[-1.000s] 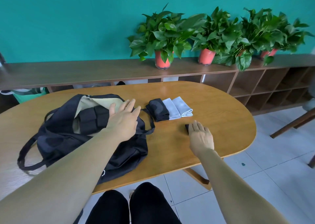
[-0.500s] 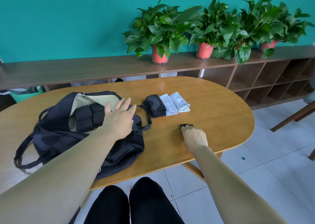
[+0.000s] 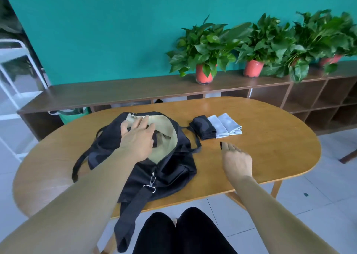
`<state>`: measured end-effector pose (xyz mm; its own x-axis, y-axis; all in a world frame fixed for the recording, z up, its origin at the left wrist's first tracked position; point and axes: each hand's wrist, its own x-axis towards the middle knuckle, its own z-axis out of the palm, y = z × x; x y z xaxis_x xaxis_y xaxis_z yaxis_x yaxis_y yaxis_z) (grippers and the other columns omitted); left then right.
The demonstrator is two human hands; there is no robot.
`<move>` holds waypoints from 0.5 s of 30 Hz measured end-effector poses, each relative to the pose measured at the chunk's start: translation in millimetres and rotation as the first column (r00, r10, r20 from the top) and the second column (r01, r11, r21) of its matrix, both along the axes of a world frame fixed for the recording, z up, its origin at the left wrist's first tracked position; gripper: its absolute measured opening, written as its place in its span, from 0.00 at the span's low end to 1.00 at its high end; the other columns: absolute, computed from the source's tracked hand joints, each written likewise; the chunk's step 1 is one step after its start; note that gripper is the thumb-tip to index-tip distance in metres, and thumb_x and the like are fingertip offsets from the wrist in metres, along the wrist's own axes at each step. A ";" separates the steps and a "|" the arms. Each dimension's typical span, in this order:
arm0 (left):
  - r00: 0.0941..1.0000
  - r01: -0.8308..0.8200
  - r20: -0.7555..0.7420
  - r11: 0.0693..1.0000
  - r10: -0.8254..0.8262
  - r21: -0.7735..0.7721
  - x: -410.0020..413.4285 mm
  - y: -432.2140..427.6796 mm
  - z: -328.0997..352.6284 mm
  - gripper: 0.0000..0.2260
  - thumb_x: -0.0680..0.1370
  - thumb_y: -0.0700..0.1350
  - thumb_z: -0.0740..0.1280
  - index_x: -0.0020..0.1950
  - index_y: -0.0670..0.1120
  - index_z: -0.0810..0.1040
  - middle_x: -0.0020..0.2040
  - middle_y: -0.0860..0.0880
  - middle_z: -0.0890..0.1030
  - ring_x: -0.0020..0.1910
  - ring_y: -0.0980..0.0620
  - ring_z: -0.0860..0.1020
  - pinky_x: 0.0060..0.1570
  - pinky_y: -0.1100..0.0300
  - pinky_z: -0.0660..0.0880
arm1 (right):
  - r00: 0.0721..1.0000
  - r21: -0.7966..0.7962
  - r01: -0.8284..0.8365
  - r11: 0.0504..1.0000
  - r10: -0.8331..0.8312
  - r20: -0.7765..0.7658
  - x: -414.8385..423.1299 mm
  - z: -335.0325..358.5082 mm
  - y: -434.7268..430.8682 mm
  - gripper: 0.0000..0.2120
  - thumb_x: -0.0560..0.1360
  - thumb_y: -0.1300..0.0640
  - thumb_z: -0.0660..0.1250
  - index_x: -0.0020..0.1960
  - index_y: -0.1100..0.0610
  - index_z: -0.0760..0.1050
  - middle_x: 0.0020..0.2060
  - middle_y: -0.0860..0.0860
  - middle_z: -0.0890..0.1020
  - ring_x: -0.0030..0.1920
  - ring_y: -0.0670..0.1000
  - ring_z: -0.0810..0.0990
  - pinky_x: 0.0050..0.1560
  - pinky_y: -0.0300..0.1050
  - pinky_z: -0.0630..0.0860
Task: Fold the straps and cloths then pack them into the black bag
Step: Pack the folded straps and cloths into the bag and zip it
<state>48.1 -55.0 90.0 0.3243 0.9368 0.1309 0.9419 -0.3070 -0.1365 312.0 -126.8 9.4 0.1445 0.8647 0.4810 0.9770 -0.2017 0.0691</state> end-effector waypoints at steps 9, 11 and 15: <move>0.994 -0.109 0.016 0.994 0.110 -0.032 -67.1 18.6 -10.5 0.25 0.81 0.48 0.57 0.77 0.51 0.54 0.79 0.48 0.47 0.77 0.48 0.45 0.72 0.41 0.44 | 0.932 0.319 -0.356 0.878 0.357 0.057 -108.6 39.1 62.4 0.14 0.66 0.69 0.63 0.49 0.61 0.80 0.41 0.53 0.83 0.43 0.52 0.84 0.39 0.43 0.78; 0.992 -0.117 0.030 0.992 0.119 -0.043 -74.9 24.3 -13.6 0.26 0.81 0.48 0.57 0.78 0.51 0.53 0.79 0.48 0.47 0.77 0.48 0.45 0.72 0.41 0.43 | 0.909 0.297 -0.413 0.861 0.410 0.076 -132.7 39.4 73.2 0.16 0.67 0.68 0.58 0.49 0.61 0.80 0.42 0.53 0.83 0.43 0.52 0.83 0.41 0.43 0.78; 0.992 -0.108 0.066 0.993 0.111 -0.042 -87.4 37.5 -20.0 0.29 0.80 0.48 0.59 0.78 0.53 0.51 0.79 0.49 0.47 0.77 0.48 0.45 0.72 0.41 0.42 | 0.892 0.180 -0.451 0.874 0.436 0.116 -166.4 39.8 94.4 0.15 0.62 0.66 0.61 0.44 0.57 0.81 0.35 0.50 0.81 0.34 0.50 0.80 0.32 0.40 0.73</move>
<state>-39.3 -17.5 70.0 0.2112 0.9709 0.1126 0.9768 -0.2053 -0.0611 145.6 -32.3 49.2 -0.2717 0.7168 0.6422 0.9612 0.2353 0.1440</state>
